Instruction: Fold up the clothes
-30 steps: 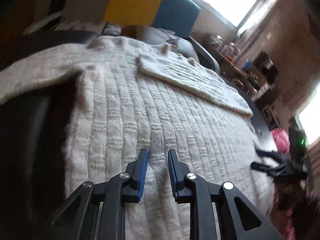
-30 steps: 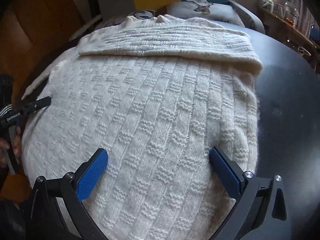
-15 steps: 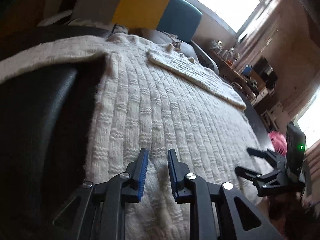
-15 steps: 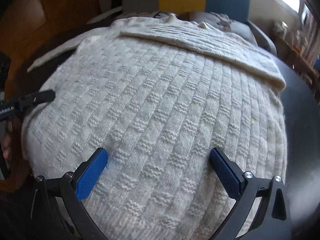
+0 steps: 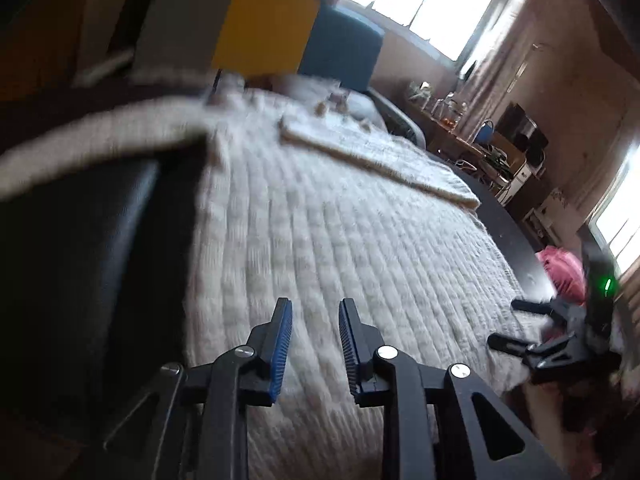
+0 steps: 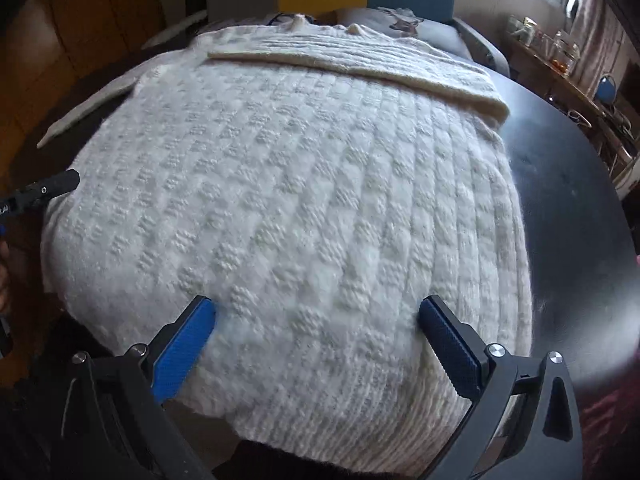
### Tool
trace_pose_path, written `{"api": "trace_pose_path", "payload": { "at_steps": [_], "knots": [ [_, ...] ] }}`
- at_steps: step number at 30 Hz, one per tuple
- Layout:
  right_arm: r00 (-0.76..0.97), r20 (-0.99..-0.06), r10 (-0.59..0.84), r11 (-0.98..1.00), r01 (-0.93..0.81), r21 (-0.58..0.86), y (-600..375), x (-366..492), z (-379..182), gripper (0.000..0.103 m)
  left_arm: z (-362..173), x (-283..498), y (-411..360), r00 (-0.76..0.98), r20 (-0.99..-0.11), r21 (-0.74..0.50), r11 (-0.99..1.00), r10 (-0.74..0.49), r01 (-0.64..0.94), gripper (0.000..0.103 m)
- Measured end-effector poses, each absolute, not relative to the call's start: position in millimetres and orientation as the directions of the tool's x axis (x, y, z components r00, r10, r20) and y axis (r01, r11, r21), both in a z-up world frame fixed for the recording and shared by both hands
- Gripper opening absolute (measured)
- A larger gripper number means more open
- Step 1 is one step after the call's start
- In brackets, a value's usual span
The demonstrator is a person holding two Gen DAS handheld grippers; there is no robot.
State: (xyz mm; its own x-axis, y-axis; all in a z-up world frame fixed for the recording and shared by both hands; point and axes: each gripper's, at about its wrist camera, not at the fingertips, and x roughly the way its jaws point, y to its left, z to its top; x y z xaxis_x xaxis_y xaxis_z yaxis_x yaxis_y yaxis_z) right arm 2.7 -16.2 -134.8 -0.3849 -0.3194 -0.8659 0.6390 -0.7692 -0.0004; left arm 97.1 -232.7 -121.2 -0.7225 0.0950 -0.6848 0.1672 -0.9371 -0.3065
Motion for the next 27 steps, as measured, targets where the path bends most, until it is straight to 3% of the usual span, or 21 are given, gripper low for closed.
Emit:
{"api": "trace_pose_path", "payload": {
  "at_steps": [7,10,16,23,27],
  "knots": [
    [-0.412,-0.828,-0.381,-0.727,0.687,-0.007,-87.8,-49.1,-117.4,0.103,-112.5,61.9,-244.0,-0.704,-0.710,-0.260,-0.940,0.030,0.222,0.030],
    [-0.425,-0.842,-0.332,-0.748,0.662,-0.039,-105.5,-73.0,-130.9,0.103,-133.7,42.2,-254.6,-0.630,-0.777,-0.222,-0.933,-0.005,0.282,0.030],
    [-0.415,-0.812,-0.410,-0.747,0.663,0.038,-90.5,-78.2,-145.0,0.103,-126.4,38.7,-253.0,-0.684,-0.729,-0.240,-0.944,0.023,0.225,0.031],
    [-0.458,-0.778,-0.429,-0.739,0.673,0.011,-110.0,-115.0,-120.3,0.103,-125.7,-34.9,-274.7,-0.648,-0.761,-0.188,-0.943,-0.038,0.276,0.032],
    [-0.477,-0.796,-0.373,-0.777,0.630,-0.013,-113.9,-133.6,-135.8,0.103,-137.5,-54.4,-283.3,-0.616,-0.787,-0.186,-0.941,-0.031,0.284,0.032]
  ]
}}
